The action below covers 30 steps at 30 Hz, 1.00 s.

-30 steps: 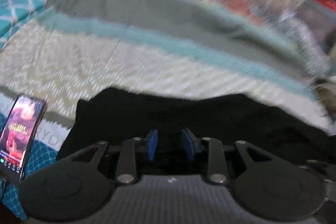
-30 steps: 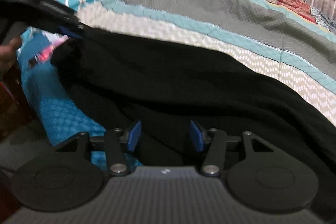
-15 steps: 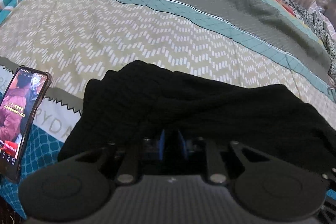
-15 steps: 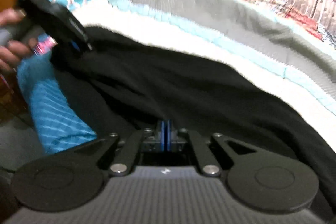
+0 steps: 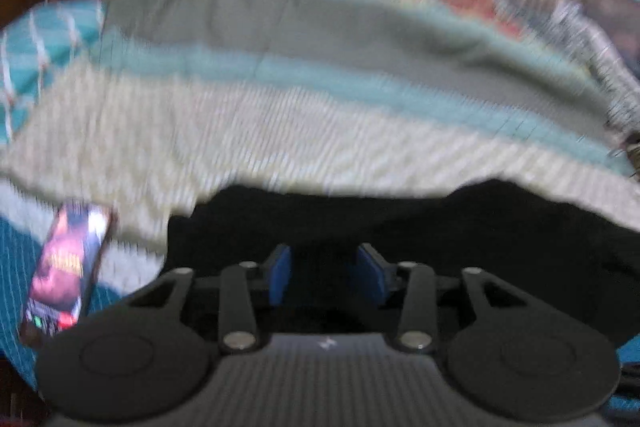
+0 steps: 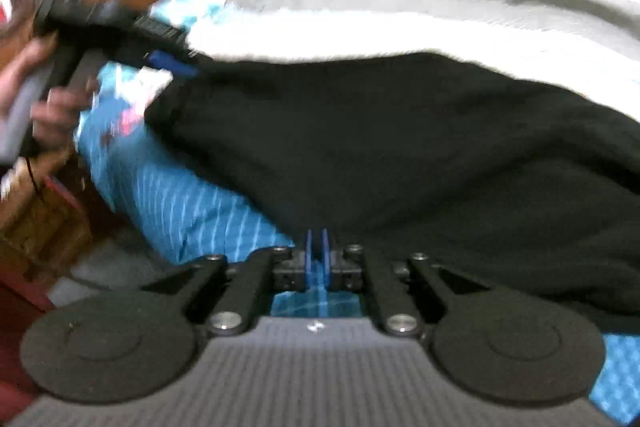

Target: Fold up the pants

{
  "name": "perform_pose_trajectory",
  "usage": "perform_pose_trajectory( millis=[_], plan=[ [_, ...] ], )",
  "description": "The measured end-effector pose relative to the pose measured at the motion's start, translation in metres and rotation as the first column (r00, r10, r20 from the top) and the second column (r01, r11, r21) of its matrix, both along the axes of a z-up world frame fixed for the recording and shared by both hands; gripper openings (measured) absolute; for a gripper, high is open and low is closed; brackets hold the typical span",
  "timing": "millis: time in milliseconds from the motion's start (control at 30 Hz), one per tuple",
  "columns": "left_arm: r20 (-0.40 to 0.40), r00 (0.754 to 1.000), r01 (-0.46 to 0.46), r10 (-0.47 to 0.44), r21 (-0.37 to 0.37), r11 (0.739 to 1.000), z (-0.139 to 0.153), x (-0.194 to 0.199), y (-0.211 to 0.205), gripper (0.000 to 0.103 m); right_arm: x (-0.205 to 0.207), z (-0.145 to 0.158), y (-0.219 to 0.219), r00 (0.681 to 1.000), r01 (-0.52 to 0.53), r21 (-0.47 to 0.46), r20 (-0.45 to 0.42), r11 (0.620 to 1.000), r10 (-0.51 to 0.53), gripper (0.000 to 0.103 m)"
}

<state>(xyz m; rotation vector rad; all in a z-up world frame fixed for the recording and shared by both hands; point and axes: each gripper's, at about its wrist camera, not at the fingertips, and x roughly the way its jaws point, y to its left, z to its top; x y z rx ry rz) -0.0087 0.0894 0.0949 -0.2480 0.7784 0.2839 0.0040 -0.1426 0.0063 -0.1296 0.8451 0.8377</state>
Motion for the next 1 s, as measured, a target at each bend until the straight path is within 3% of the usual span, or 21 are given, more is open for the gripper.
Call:
perform_pose_trajectory(
  millis=[67,167,267,333,367,400,467,567,667,733,800,933,1000],
  plan=[
    [0.061,0.997,0.051,-0.052,0.017,0.999,0.012,0.0,-0.017,0.042,0.001,0.016,-0.022,0.995,0.09,0.044,0.04,0.995,-0.091,0.01],
    [0.059,0.987,0.147,-0.148,0.012,0.989,0.009,0.016,-0.041,0.042,0.016,0.029,-0.054,0.961,0.255,0.079,0.09,0.964,-0.261,0.012],
    [-0.014,0.98,0.199,-0.199,0.036,0.979,-0.016,0.035,-0.062,0.042,0.035,0.017,-0.073,0.914,0.394,0.012,0.098,0.919,-0.393,0.016],
    [-0.115,0.97,0.219,-0.213,0.041,0.975,-0.043,0.046,-0.07,0.042,0.044,-0.004,-0.088,0.889,0.457,-0.081,0.068,0.886,-0.452,0.015],
    [-0.193,0.96,0.215,-0.203,0.045,0.976,-0.058,0.051,-0.071,0.041,0.046,-0.016,-0.101,0.873,0.486,-0.124,0.023,0.865,-0.487,0.01],
    [-0.271,0.943,0.214,-0.194,0.045,0.976,-0.074,0.053,-0.069,0.042,0.041,-0.017,-0.116,0.868,0.495,-0.062,-0.011,0.867,-0.497,0.01],
    [-0.246,0.942,0.254,-0.229,0.072,0.965,-0.079,0.039,-0.069,0.042,0.034,-0.012,-0.141,0.835,0.545,0.013,-0.095,0.838,-0.541,0.01],
    [-0.254,0.934,0.278,-0.25,0.079,0.957,-0.067,0.033,-0.07,0.042,0.024,0.012,-0.178,0.782,0.623,0.085,-0.032,0.778,-0.622,0.016],
    [-0.208,0.946,0.268,-0.251,0.057,0.962,-0.05,0.036,-0.077,0.042,0.039,0.029,-0.2,0.726,0.68,0.131,0.018,0.721,-0.688,0.016],
    [-0.161,0.95,0.278,-0.268,0.044,0.959,-0.039,0.041,-0.088,0.043,0.058,0.027,-0.196,0.721,0.682,0.122,0.049,0.721,-0.691,0.016],
    [-0.151,0.945,0.299,-0.29,0.041,0.953,-0.033,0.051,-0.105,0.043,0.082,0.018,-0.187,0.741,0.663,0.119,0.032,0.739,-0.67,0.016],
    [-0.218,0.921,0.352,-0.324,0.102,0.931,-0.045,0.068,-0.14,0.044,0.122,-0.007,-0.178,0.774,0.633,0.069,-0.054,0.771,-0.631,0.015],
    [-0.285,0.906,0.357,-0.313,0.116,0.927,-0.06,0.076,-0.152,0.044,0.134,-0.008,-0.182,0.747,0.664,-0.004,-0.033,0.748,-0.664,0.01]
  ],
)
